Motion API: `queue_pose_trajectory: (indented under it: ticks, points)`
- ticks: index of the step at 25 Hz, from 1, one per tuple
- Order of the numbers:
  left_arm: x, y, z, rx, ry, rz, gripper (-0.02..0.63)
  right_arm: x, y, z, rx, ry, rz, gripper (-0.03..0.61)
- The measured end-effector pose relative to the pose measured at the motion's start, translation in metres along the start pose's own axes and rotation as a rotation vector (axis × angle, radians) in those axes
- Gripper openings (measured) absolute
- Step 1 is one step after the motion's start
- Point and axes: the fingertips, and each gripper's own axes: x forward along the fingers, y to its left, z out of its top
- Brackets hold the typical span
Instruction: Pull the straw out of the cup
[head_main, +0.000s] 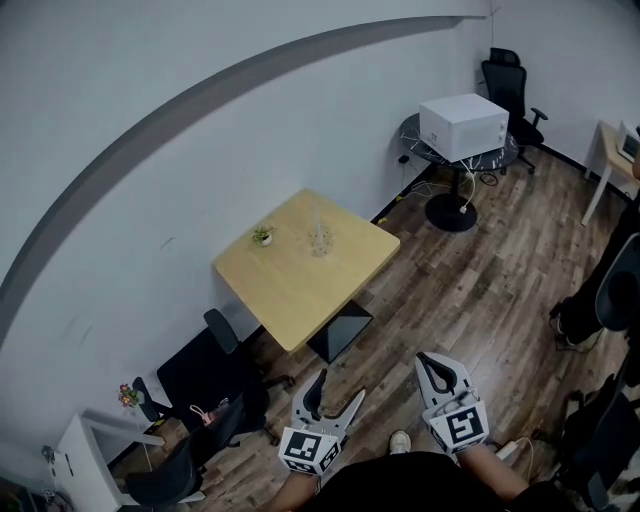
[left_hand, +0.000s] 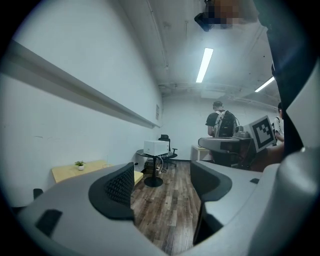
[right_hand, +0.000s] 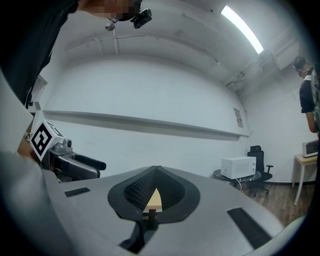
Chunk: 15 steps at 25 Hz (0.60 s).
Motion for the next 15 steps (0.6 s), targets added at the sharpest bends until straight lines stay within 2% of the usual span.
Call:
queue_pose_trajectory:
  ticks: [6, 9, 12, 15]
  points:
    - [0.025, 0.000, 0.002, 0.012, 0.004, 0.047, 0.365, 0.021, -0.020, -0.005, -0.025, -0.018, 0.074, 0.018]
    - [0.031, 0.012, 0.000, -0.001, 0.010, 0.074, 0.360, 0.032, -0.023, -0.007, -0.033, -0.026, 0.088, 0.018]
    - [0.038, 0.028, -0.002, -0.010, 0.010, 0.101, 0.357, 0.046, -0.029, -0.010, -0.021, 0.013, 0.092, 0.018]
    - [0.048, 0.041, -0.007, -0.028, 0.014, 0.115, 0.357, 0.061, -0.032, -0.017, -0.017, -0.015, 0.114, 0.018]
